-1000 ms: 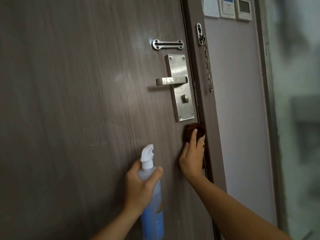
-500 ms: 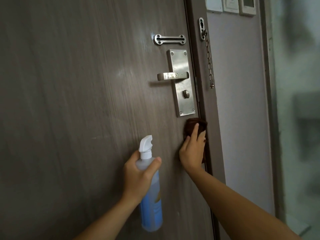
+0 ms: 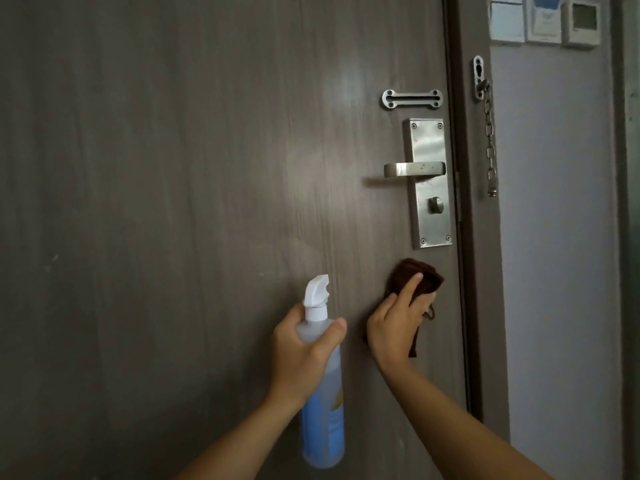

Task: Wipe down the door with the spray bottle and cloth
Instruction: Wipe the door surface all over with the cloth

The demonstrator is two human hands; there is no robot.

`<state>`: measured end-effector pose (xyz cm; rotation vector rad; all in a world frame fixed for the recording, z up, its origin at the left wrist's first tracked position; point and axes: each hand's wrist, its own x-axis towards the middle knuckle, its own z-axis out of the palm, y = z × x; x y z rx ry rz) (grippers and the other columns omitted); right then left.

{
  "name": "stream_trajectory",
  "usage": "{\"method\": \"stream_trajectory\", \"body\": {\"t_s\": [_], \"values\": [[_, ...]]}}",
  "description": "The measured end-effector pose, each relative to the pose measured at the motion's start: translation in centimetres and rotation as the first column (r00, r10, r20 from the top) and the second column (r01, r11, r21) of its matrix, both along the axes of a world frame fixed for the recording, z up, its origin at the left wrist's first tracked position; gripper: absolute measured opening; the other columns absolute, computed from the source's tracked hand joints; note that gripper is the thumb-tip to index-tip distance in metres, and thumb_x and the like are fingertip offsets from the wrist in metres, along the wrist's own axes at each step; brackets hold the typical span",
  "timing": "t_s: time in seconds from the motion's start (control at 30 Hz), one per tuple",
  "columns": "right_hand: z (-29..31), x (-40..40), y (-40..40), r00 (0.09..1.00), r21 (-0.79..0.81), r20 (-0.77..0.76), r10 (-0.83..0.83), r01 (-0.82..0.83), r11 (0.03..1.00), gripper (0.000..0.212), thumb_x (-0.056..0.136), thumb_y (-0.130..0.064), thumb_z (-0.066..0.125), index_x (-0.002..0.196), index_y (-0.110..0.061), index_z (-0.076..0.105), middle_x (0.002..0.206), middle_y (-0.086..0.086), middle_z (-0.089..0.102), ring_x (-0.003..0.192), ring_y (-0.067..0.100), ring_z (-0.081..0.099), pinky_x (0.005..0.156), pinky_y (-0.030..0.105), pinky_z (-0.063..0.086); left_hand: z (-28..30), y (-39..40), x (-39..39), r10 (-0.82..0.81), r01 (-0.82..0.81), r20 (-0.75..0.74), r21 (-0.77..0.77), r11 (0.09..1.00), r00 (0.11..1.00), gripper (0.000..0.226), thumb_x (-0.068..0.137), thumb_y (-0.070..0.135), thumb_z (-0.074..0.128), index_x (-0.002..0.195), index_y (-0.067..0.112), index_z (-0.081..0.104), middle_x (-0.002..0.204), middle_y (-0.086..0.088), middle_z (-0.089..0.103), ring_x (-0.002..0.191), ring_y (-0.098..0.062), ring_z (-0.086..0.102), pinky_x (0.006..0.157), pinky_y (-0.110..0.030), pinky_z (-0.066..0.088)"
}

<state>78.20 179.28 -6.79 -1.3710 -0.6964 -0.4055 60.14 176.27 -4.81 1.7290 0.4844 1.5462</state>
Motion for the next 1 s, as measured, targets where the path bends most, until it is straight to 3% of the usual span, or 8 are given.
{"method": "stream_trajectory", "body": {"t_s": [0.23, 0.37, 0.5, 0.67, 0.83, 1.0], "values": [[1.7, -3.5, 1.1, 0.98, -0.033, 0.201, 0.003, 0.003, 0.999, 0.068, 0.108, -0.017, 0.042, 0.165, -0.017, 0.006, 0.168, 0.026, 0.003, 0.157, 0.036, -0.002, 0.126, 0.051, 0.012, 0.9, 0.7, -5.7, 0.134, -0.133, -0.043, 0.027, 0.991, 0.99, 0.03, 0.072, 0.044, 0.079, 0.082, 0.017, 0.071, 0.069, -0.002, 0.071, 0.063, -0.012, 0.067, 0.06, -0.029, 0.053], [2.6, -4.4, 1.6, 0.974, -0.052, 0.225, -0.028, 0.041, 0.998, 0.069, 0.106, -0.015, 0.044, 0.165, -0.016, 0.007, 0.167, 0.029, 0.008, 0.157, 0.039, 0.001, 0.124, 0.055, 0.016, 0.8, 1.2, -8.1, 0.21, -0.209, -0.007, 0.025, 0.978, 0.978, 0.037, 0.067, 0.05, 0.078, 0.086, 0.019, 0.071, 0.07, -0.002, 0.071, 0.063, -0.015, 0.069, 0.06, -0.033, 0.056], [2.9, -4.6, 1.7, 0.975, -0.038, 0.216, -0.06, 0.07, 0.997, 0.069, 0.106, -0.014, 0.046, 0.164, -0.015, 0.009, 0.167, 0.028, 0.01, 0.157, 0.04, 0.003, 0.123, 0.057, 0.018, 1.1, 1.4, -9.2, 0.209, -0.208, -0.018, 0.05, 0.977, 0.978, 0.043, 0.065, 0.055, 0.078, 0.088, 0.02, 0.072, 0.071, -0.003, 0.072, 0.066, -0.022, 0.071, 0.063, -0.039, 0.058], [3.3, -5.3, 1.8, 0.976, -0.029, 0.207, -0.061, 0.069, 0.997, 0.068, 0.105, -0.013, 0.046, 0.164, -0.013, 0.013, 0.166, 0.028, 0.012, 0.157, 0.04, 0.003, 0.122, 0.058, 0.019, 1.2, 1.4, -10.0, 0.194, -0.193, -0.015, 0.036, 0.981, 0.981, 0.044, 0.065, 0.055, 0.078, 0.087, 0.017, 0.071, 0.073, -0.006, 0.072, 0.068, -0.024, 0.071, 0.063, -0.036, 0.058], [4.7, -7.7, 2.2, 0.979, -0.018, 0.193, -0.058, 0.062, 0.998, 0.063, 0.106, -0.023, 0.035, 0.164, -0.014, 0.013, 0.167, 0.026, 0.014, 0.158, 0.035, 0.002, 0.123, 0.057, 0.018, 1.2, 1.3, -11.2, 0.152, -0.153, 0.019, 0.008, 0.988, 0.988, 0.041, 0.065, 0.051, 0.079, 0.09, 0.019, 0.073, 0.073, -0.007, 0.071, 0.065, -0.016, 0.068, 0.062, -0.031, 0.056], [6.3, -14.6, 4.3, 0.923, -0.025, 0.38, -0.061, 0.076, 0.997, 0.065, 0.105, -0.02, 0.044, 0.164, -0.013, 0.016, 0.166, 0.024, 0.02, 0.158, 0.036, 0.004, 0.121, 0.053, 0.022, 1.6, 1.3, -13.1, 0.196, -0.197, 0.038, 0.021, 0.98, 0.98, 0.039, 0.064, 0.049, 0.081, 0.088, 0.019, 0.072, 0.074, -0.008, 0.071, 0.064, -0.014, 0.067, 0.06, -0.028, 0.054]]}}
